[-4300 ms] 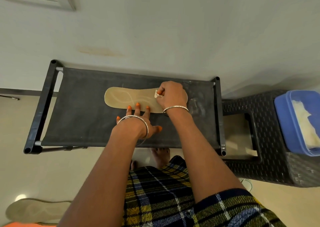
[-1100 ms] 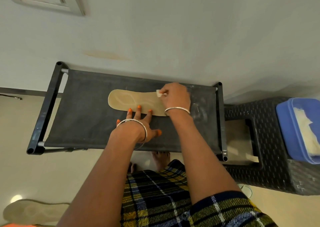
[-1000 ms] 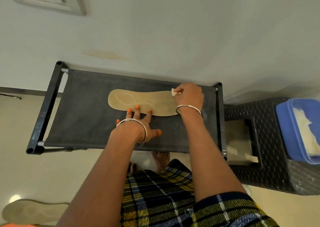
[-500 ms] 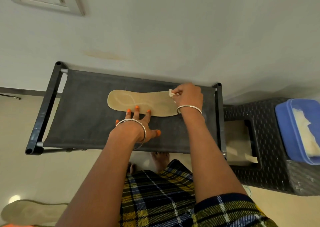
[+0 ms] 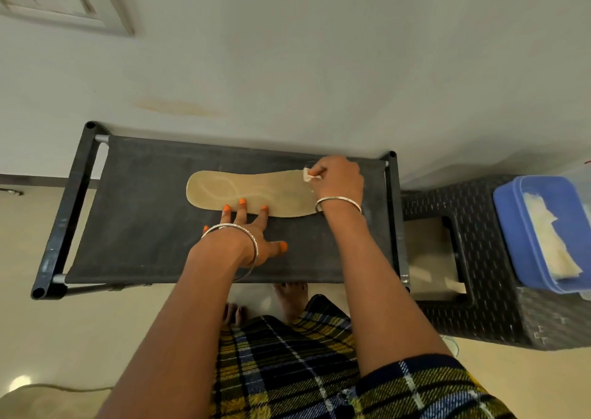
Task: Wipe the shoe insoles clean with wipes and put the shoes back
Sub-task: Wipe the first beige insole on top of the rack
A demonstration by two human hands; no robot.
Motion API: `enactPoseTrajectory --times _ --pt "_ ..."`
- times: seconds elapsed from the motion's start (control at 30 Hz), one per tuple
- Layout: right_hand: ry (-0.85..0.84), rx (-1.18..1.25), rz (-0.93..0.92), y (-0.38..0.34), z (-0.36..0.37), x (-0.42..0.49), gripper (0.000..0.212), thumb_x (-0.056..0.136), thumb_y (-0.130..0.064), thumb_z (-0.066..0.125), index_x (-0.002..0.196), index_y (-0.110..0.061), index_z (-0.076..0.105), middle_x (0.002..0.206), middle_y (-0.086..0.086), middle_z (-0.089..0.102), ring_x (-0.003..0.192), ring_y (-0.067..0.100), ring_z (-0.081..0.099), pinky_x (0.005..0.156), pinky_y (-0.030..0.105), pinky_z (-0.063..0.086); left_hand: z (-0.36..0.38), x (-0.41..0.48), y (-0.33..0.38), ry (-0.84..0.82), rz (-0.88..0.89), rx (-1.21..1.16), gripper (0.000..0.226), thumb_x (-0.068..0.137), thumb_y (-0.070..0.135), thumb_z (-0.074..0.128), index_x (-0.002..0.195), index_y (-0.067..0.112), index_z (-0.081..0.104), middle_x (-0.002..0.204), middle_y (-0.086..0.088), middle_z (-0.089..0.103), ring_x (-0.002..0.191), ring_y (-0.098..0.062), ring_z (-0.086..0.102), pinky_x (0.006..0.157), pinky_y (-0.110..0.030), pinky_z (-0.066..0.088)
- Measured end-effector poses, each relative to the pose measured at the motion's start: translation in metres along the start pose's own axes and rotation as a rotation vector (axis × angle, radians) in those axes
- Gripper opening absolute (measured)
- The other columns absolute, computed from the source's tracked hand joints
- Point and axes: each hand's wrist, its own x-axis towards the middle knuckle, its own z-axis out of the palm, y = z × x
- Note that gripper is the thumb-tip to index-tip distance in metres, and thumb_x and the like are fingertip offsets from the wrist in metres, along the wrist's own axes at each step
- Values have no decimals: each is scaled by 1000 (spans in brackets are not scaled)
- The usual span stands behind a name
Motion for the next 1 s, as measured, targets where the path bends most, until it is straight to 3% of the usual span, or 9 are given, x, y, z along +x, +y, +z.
enactPoseTrajectory --times 0.13,0.3,0.5,0.63,0.8,1.0 --pt "27 -101 25 -1 6 1 20 92 -10 59 102 -18 75 108 6 72 105 27 66 83 31 50 1 1 1 5 -8 3 85 93 64 38 151 34 -18 155 -5 -33 145 -33 -23 118 -58 6" --pt "-181 -50 -152 -28 21 -13 16 89 -19 64 98 -24 77 106 3 73 100 27 67 83 33 52 3 3 1 27 -21 6 85 93 64 38 151 34 -17 156 -5 -32 145 -32 -23 118 -58 6" --pt "-26 7 95 15 -1 3 15 88 -16 68 96 -24 77 106 4 73 100 28 67 84 28 50 0 3 0 -3 -7 12 85 93 64 37 151 33 -17 155 -6 -33 145 -34 -24 118 -58 6" --pt "-52 -110 -21 -9 13 -3 23 91 -9 56 105 -15 73 111 8 71 107 30 64 86 33 50 3 5 1 12 -21 22 86 93 65 38 151 34 -18 155 -6 -33 145 -34 -23 118 -58 6" --pt "-141 -103 -151 -38 33 -12 20 91 -11 59 105 -15 73 107 8 72 102 30 66 81 36 55 4 7 1 24 -36 30 86 94 61 41 151 35 -18 156 -6 -32 145 -33 -23 118 -57 6" --pt "21 -50 168 7 7 6 19 92 -13 61 108 -16 72 116 12 67 107 33 64 84 34 52 1 6 1 -2 -25 28 85 95 59 41 151 34 -19 155 -7 -33 145 -34 -23 118 -58 6"
